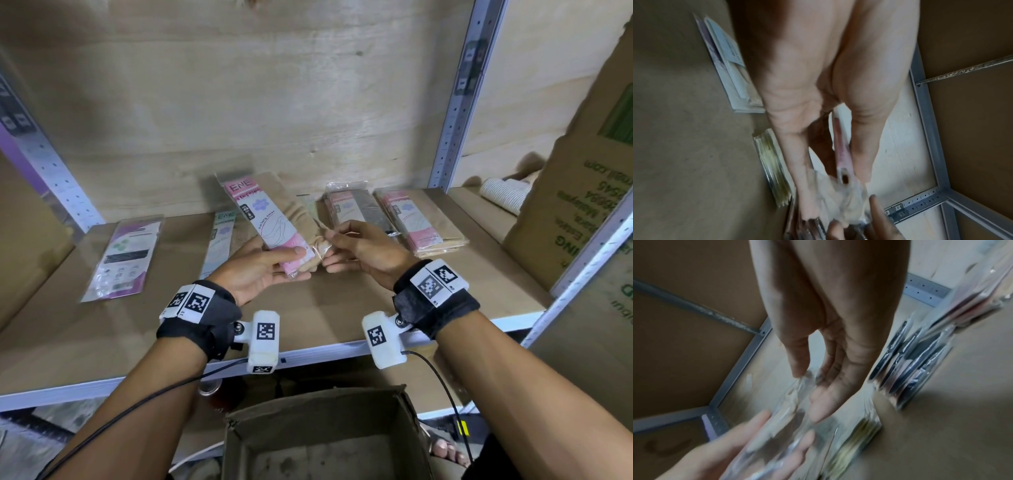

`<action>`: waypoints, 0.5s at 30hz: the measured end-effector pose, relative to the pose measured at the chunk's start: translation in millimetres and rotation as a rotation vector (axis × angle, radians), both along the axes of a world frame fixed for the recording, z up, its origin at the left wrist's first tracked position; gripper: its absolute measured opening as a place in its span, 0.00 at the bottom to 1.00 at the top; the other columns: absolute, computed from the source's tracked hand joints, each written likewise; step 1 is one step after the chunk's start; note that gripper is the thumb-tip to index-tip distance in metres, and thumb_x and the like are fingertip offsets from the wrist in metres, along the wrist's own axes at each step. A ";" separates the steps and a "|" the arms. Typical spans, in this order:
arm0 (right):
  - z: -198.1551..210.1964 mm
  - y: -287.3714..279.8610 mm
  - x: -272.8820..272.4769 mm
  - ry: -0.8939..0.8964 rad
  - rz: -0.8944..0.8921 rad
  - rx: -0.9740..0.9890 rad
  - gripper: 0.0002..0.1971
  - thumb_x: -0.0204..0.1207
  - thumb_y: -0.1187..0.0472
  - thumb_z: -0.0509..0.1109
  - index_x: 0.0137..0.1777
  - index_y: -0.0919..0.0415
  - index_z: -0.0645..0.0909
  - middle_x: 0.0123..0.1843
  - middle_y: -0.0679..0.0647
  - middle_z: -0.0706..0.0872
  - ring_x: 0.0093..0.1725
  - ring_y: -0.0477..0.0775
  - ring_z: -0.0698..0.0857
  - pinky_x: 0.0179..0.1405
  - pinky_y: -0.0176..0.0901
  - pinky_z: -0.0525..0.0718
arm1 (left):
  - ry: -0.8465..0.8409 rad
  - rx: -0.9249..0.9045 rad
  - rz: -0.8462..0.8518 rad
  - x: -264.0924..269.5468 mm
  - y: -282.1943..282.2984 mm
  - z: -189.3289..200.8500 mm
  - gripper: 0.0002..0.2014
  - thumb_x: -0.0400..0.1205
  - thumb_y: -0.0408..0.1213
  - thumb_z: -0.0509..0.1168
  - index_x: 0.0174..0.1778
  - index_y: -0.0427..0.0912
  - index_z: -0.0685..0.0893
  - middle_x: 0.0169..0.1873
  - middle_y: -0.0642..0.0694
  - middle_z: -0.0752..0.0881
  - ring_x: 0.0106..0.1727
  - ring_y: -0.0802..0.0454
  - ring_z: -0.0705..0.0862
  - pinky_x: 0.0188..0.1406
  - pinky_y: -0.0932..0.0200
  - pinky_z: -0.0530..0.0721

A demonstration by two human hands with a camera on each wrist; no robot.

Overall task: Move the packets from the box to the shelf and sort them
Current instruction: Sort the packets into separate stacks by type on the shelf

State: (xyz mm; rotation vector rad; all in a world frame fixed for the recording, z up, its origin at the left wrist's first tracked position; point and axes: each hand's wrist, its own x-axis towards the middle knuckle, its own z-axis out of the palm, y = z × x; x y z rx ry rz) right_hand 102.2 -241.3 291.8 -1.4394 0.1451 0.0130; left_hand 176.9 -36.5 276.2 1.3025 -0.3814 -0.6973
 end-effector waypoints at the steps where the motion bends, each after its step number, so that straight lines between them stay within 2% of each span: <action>1: 0.7 -3.5 -0.9 0.013 0.018 -0.005 0.11 0.82 0.57 0.72 0.53 0.66 0.79 0.46 0.68 0.89 0.41 0.60 0.92 0.40 0.45 0.93 | 0.000 0.002 -0.018 -0.3 0.0 0.8 0.22 0.80 0.25 0.72 0.70 0.30 0.77 0.63 0.27 0.86 0.62 0.27 0.87 0.57 0.39 0.89; 4: 3.1 -17.8 -4.8 0.084 0.101 -0.048 0.18 0.80 0.50 0.72 0.53 0.69 0.83 0.46 0.67 0.92 0.46 0.63 0.93 0.43 0.46 0.93 | 0.014 -0.029 -0.013 0.9 1.3 2.0 0.20 0.80 0.24 0.71 0.68 0.32 0.80 0.65 0.28 0.86 0.65 0.30 0.86 0.57 0.37 0.88; 8: 1.1 -30.0 -9.8 0.126 0.186 -0.076 0.28 0.73 0.46 0.75 0.57 0.74 0.84 0.50 0.70 0.92 0.51 0.65 0.93 0.47 0.48 0.93 | 0.009 -0.025 0.002 2.2 1.2 1.5 0.18 0.78 0.25 0.72 0.64 0.37 0.84 0.65 0.30 0.86 0.67 0.33 0.85 0.63 0.29 0.84; 10: 0.2 -32.6 -11.8 0.137 0.210 -0.024 0.28 0.74 0.46 0.74 0.58 0.74 0.84 0.52 0.71 0.91 0.54 0.66 0.92 0.47 0.48 0.93 | 0.003 -0.023 0.006 0.6 -0.3 1.4 0.18 0.77 0.25 0.72 0.63 0.39 0.85 0.65 0.31 0.86 0.68 0.33 0.85 0.65 0.28 0.82; 12: 0.0 -34.8 -13.3 0.167 0.196 0.041 0.26 0.80 0.47 0.70 0.58 0.76 0.84 0.53 0.73 0.90 0.55 0.67 0.92 0.46 0.48 0.92 | -0.013 -0.029 0.004 -1.6 -2.2 2.1 0.19 0.75 0.26 0.73 0.62 0.40 0.85 0.65 0.32 0.87 0.67 0.34 0.85 0.64 0.30 0.83; 15: 0.7 -36.8 -14.0 0.192 0.095 0.120 0.21 0.86 0.54 0.65 0.55 0.77 0.85 0.51 0.73 0.91 0.51 0.65 0.93 0.42 0.47 0.93 | -0.010 -0.038 -0.031 -4.7 -5.2 2.2 0.22 0.77 0.25 0.72 0.68 0.38 0.81 0.66 0.32 0.86 0.67 0.33 0.85 0.61 0.30 0.85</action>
